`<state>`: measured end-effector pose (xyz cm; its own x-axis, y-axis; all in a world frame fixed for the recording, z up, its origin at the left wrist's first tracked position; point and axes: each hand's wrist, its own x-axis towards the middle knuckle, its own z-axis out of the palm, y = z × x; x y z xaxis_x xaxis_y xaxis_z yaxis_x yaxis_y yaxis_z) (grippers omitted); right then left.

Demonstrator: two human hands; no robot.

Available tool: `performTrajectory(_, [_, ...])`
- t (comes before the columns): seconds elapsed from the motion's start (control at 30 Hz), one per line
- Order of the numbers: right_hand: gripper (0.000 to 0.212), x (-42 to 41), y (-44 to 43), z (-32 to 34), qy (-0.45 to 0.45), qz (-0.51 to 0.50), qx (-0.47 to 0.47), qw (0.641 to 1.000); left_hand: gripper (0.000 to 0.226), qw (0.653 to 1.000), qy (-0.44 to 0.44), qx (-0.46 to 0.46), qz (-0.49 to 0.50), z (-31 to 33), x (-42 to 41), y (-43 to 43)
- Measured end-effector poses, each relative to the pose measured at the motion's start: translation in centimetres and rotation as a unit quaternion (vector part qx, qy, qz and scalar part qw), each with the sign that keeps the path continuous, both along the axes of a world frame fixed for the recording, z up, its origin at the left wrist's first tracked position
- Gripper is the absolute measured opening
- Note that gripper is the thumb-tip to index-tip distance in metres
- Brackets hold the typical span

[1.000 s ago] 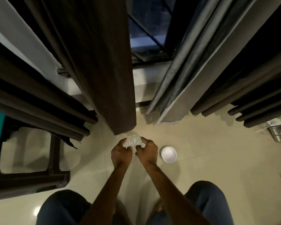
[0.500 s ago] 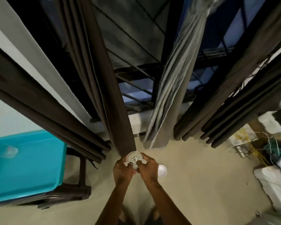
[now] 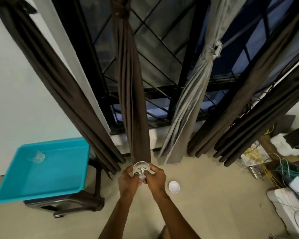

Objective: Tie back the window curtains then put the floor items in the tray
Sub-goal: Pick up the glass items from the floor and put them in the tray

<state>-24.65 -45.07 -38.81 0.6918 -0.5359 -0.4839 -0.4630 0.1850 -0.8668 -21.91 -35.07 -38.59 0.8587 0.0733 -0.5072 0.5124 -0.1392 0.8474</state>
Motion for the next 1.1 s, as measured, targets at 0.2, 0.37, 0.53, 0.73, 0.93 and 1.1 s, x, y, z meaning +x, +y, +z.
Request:
performTrajectory(0.2, [0.03, 1.0, 7.5, 0.5, 0.009, 0.023, 0.002, 1.0, 0.027, 0.999, 0.01, -0.015, 0.032, -0.5, 0.9, 7.5])
performTrajectory(0.37, [0.032, 1.7, 16.3, 1.6, -0.001, 0.039, -0.018, 0.999, 0.027, 0.999, 0.004, -0.038, 0.012, -1.0, 1.4, 16.4])
performTrajectory(0.53, [0.025, 2.9, 24.0, 2.2, 0.005, 0.042, -0.019, 0.999, 0.024, 0.999, -0.027, 0.03, 0.026, -0.3, 2.9, 23.6])
performTrajectory(0.73, [0.023, 5.1, 28.8, 3.5, 0.002, 0.08, -0.06, 0.995, 0.028, 0.996, -0.053, 0.066, 0.014, 0.7, 4.9, 28.8])
performTrajectory(0.93, [0.026, 6.8, 30.6, 2.8, -0.013, 0.116, -0.051, 0.992, 0.03, 0.994, -0.057, 0.09, -0.002, 0.8, 6.3, 31.3])
performTrajectory(1.1, [0.028, 9.4, 31.6, 1.7, -0.014, 0.15, -0.026, 0.988, 0.031, 0.99, -0.073, 0.118, -0.004, 0.5, 8.4, 33.4])
